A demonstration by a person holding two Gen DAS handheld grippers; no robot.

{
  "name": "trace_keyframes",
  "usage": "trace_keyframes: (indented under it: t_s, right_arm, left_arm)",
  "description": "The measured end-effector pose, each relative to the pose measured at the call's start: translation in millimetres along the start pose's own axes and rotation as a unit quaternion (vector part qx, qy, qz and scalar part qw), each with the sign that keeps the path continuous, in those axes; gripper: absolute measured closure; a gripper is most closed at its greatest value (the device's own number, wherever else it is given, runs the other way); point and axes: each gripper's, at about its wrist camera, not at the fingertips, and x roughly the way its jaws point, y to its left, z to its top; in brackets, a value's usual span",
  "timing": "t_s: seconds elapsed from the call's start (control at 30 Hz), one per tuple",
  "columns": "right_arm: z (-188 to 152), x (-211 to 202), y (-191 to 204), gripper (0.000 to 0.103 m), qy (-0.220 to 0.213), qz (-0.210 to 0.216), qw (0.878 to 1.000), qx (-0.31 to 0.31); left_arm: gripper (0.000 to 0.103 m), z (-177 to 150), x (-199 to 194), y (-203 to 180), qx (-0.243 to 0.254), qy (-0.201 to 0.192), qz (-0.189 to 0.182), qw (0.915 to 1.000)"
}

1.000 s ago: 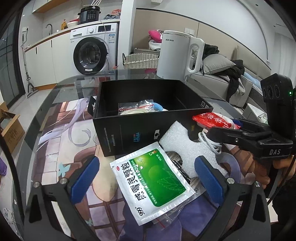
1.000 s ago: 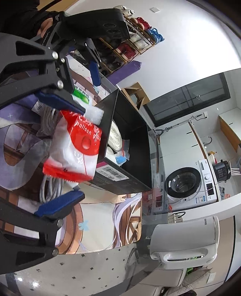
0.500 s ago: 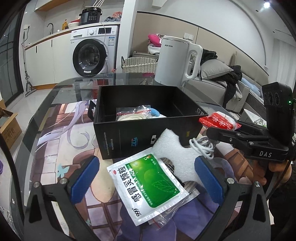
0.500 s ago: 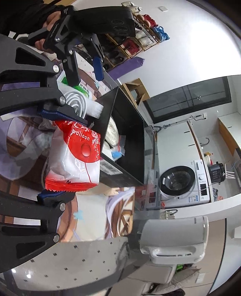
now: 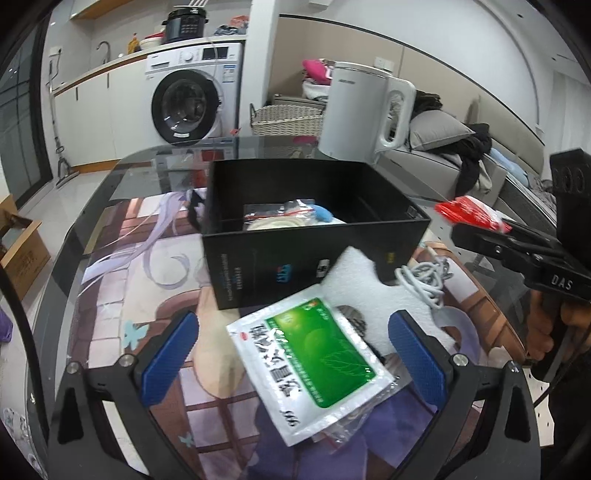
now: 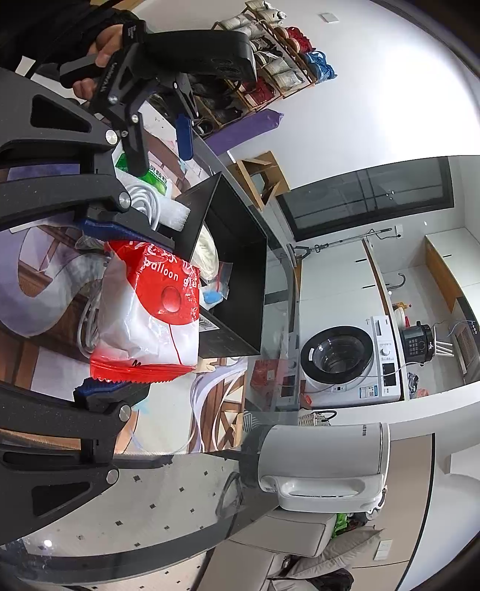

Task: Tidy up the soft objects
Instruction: 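Grasp the green medicine sachet with the left gripper while the right gripper holds the packet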

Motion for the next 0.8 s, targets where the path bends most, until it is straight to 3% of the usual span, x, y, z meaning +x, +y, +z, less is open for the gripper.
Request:
trace_keyframes:
  t_s: [0.47,0.57,0.8]
  right_arm:
    - [0,0,2,0.045,0.003,-0.003,1.0,-0.005]
    - [1,-1,3,0.045,0.003,-0.004,1.0,-0.006]
    - [2,-1,4,0.045,0.002,-0.005,1.0,-0.007]
  left_arm:
    - [0.0,-11,19,12,-0.032,0.053,0.005,0.9981]
    - [0.0,-11,18,8,-0.029,0.055,-0.011,0.998]
    - [0.001,-14,25,3,-0.026,0.063,-0.008,0.9976]
